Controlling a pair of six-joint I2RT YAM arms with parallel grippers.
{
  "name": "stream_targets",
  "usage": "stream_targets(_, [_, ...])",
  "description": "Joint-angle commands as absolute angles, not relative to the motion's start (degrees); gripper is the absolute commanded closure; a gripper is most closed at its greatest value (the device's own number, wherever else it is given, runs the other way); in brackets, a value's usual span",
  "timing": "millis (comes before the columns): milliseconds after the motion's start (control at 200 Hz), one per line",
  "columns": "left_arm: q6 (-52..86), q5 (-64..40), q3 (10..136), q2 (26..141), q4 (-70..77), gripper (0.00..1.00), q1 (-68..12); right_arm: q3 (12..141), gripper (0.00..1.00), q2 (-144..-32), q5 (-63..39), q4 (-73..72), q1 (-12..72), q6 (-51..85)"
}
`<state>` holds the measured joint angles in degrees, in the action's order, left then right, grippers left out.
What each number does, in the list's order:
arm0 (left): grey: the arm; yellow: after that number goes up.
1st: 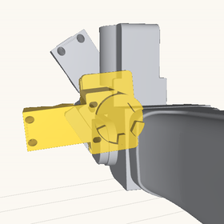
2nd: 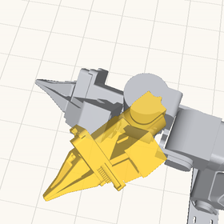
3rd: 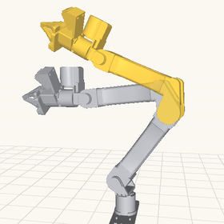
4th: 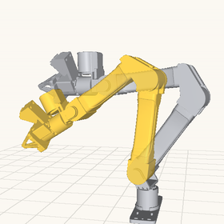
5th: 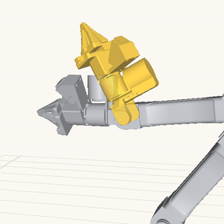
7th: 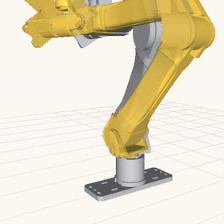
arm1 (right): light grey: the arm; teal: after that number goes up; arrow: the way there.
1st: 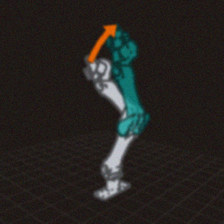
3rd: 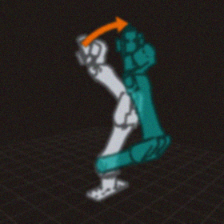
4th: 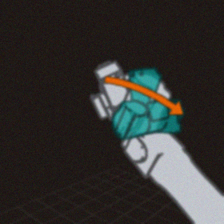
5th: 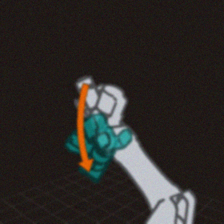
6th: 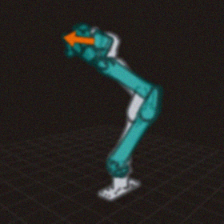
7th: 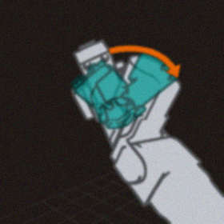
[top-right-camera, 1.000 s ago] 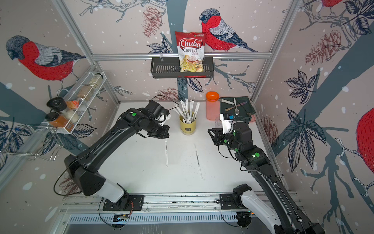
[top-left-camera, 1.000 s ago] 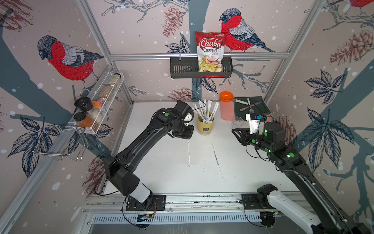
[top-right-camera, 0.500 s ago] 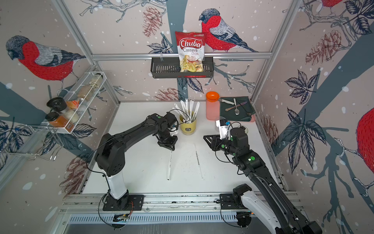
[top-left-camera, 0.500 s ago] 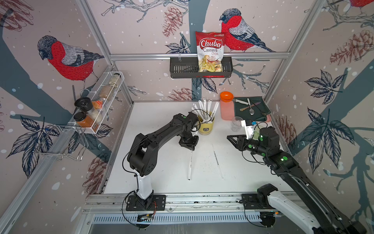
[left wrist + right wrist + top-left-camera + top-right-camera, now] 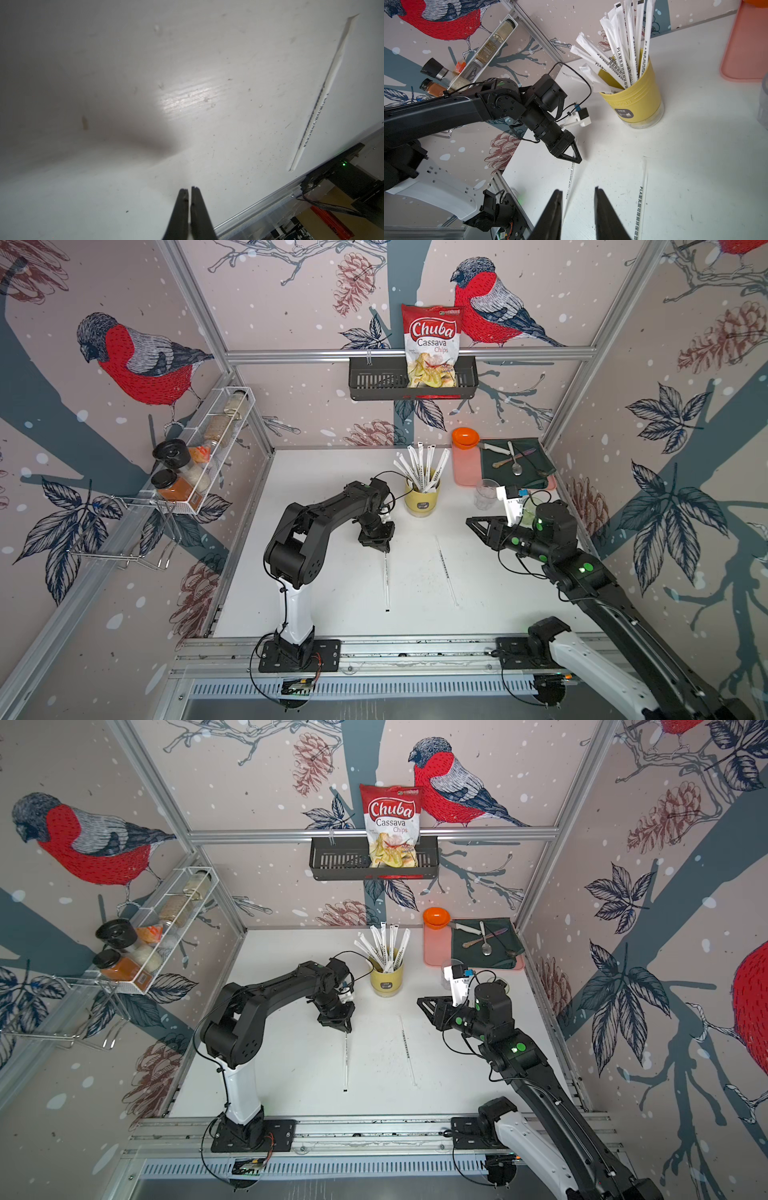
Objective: Take the straws out of the storage container
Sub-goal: Place the straw at the center of the board.
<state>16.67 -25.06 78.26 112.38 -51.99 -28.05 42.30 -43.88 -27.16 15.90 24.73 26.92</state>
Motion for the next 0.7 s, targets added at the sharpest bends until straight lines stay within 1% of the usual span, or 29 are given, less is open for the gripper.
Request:
stream_targets(0, [16.0,-24.5,79.1,113.3,-50.8,0.88,-27.8,42.3,0.69,-43.7,-27.4,14.3,24.9,26.3])
stream_targets(185, [15.3,-23.1,79.7,113.4,-51.5,0.81,-27.3,42.3,0.69,-43.4,-27.2,14.3,24.8,26.6])
stream_targets(230, [15.3,-22.8,79.8,113.1,-51.6,0.78,-27.2,42.4,0.69,-43.3,-27.1,14.3,24.9,26.6])
stream_targets(345, [15.3,-22.0,80.1,112.4,-51.8,0.75,-26.9,42.5,0.69,-43.2,-27.0,14.6,24.8,26.5])
stream_targets(695, [15.7,-21.2,79.9,108.6,-51.5,0.74,-26.4,43.6,0.69,-43.2,-25.8,16.0,24.8,26.1])
